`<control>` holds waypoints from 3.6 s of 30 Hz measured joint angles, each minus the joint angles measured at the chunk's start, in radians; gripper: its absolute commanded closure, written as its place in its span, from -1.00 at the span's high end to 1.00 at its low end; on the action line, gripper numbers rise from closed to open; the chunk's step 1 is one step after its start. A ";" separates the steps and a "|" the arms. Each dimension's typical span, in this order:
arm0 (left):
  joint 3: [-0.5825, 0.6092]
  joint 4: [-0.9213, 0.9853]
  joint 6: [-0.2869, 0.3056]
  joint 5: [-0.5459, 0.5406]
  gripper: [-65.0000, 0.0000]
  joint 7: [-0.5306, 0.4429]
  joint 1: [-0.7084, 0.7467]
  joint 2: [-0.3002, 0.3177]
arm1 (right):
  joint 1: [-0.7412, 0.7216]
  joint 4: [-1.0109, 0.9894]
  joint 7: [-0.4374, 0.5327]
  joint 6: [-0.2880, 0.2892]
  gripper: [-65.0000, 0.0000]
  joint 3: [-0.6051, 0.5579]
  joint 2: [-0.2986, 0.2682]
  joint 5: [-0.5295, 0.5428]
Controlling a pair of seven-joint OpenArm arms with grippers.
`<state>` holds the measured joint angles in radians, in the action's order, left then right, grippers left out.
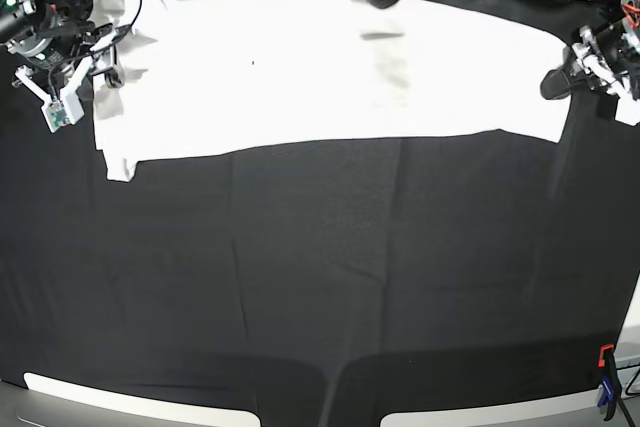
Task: Layout the t-shirt on the table in an organized manner, then fold the t-shirt properly
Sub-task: 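Grasp the folded shirt's end with the left gripper and pull it inward, then fold the shirt's other end inward with the right gripper over the middle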
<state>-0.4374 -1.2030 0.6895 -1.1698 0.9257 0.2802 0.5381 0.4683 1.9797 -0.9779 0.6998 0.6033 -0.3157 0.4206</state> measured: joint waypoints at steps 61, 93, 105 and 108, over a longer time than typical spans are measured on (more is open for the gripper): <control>0.550 -0.675 -0.050 0.479 -0.35 -0.013 0.011 -0.366 | -0.019 -0.301 -0.062 -0.010 -0.11 0.172 0.186 0.494; 0.549 -0.774 -0.050 0.398 -0.35 -0.011 0.005 -0.364 | -0.367 -0.540 -0.141 -0.004 -1.00 0.172 0.100 0.365; 0.549 -0.859 -0.050 0.494 -0.35 -0.001 0.005 -0.364 | -0.401 -0.407 -0.175 -0.008 -1.00 0.082 0.145 0.441; 0.549 -0.859 -0.050 0.494 -0.35 0.018 0.008 -0.363 | -0.402 -0.350 -0.175 -0.030 -1.00 -0.026 0.170 0.464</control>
<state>0.1120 -2.0621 0.6399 -0.6758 0.9432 0.2882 0.1749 0.0658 1.6295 -1.1530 0.6697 0.5770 -0.1459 0.8845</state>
